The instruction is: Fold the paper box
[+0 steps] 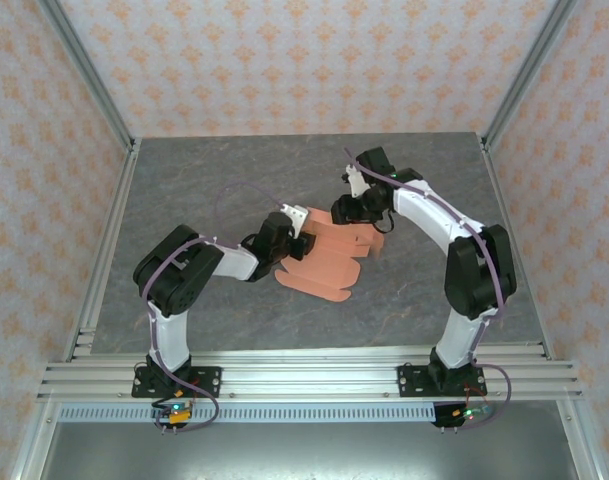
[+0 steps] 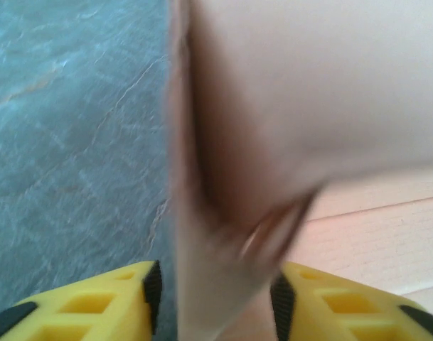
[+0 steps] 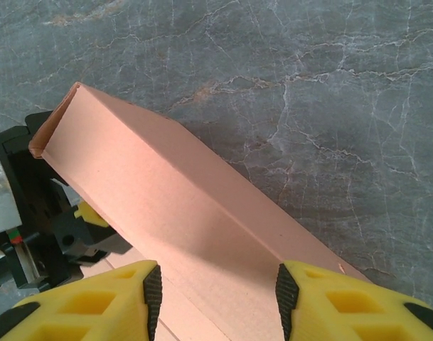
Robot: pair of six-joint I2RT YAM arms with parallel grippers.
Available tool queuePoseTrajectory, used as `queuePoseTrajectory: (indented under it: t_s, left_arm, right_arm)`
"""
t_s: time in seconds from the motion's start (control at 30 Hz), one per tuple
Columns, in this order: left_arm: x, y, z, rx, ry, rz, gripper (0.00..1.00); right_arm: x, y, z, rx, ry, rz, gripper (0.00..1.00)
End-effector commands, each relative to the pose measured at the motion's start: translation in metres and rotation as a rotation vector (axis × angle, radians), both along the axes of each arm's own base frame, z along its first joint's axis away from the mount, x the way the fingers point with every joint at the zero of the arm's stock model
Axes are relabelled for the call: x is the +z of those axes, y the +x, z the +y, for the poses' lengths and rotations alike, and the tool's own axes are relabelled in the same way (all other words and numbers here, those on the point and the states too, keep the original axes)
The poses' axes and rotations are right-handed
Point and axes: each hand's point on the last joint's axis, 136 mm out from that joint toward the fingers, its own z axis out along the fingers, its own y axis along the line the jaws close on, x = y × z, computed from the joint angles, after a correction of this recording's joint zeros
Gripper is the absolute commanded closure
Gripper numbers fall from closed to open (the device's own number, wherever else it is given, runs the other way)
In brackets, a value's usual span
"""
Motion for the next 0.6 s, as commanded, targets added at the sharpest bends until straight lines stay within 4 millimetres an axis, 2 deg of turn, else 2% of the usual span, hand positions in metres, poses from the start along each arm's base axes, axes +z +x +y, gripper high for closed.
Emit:
queuePoseTrajectory:
  t_s: [0.0, 0.3, 0.47, 0.5, 0.57]
  left_arm:
    - [0.033, 0.008, 0.006, 0.033, -0.062, -0.093, 0.44]
    - [0.046, 0.012, 0.03, 0.133, -0.09, -0.163, 0.42]
    - [0.046, 0.02, -0.003, -0.017, -0.207, -0.094, 0.39]
    - [0.032, 0.023, -0.005, -0.017, -0.214, -0.06, 0.39]
    - [0.031, 0.028, -0.005, -0.006, -0.23, -0.035, 0.38]
  right_arm:
    - [-0.019, -0.013, -0.003, 0.018, -0.065, 0.073, 0.52]
    - [-0.026, -0.02, -0.001, 0.022, -0.075, 0.099, 0.54]
    - [-0.026, -0.021, 0.002, 0.027, -0.062, 0.107, 0.55]
    - [-0.025, -0.021, 0.003, 0.025, -0.056, 0.107, 0.55]
    - [-0.024, -0.022, 0.004, 0.028, -0.048, 0.11, 0.55]
